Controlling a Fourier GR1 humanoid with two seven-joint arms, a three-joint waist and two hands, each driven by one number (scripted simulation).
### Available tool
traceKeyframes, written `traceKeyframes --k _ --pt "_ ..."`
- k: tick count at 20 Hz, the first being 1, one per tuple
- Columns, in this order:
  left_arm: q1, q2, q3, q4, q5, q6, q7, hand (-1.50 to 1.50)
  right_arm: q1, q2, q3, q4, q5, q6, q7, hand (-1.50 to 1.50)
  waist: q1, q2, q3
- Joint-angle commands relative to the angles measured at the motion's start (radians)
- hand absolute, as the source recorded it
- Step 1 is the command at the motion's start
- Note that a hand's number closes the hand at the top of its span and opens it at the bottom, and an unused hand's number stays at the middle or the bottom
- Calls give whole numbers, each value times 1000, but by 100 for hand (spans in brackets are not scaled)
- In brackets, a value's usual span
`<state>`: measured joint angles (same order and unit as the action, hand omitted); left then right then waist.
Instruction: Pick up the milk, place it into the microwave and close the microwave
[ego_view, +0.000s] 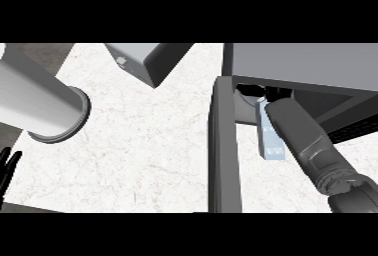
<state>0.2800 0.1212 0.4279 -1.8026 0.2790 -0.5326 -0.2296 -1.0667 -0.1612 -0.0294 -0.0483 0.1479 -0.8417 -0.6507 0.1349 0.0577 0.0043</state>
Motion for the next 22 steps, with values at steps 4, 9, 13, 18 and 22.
traceKeyframes --k 4,9,13,18,22 --pt "-18 -7 2 -16 -7 27 11 -150 45 38 -8 -11 -4 8 -42 -150 -22 -7 1" --pt "28 -12 13 -9 -26 3 -38 -150 73 8 -30 -36 -21 41 -81 -150 -35 -17 0" --pt "48 -31 7 -44 -30 15 -25 -150 58 -26 -45 -37 -34 139 -71 -150 -44 -21 0" --pt "104 -54 6 -65 -24 -11 -49 -150 147 -16 -94 -90 -84 242 -194 -150 -63 -30 0" --pt "119 -64 0 -97 -18 -20 -47 -150 149 8 -93 -79 -83 339 -197 -150 -79 -38 -1"
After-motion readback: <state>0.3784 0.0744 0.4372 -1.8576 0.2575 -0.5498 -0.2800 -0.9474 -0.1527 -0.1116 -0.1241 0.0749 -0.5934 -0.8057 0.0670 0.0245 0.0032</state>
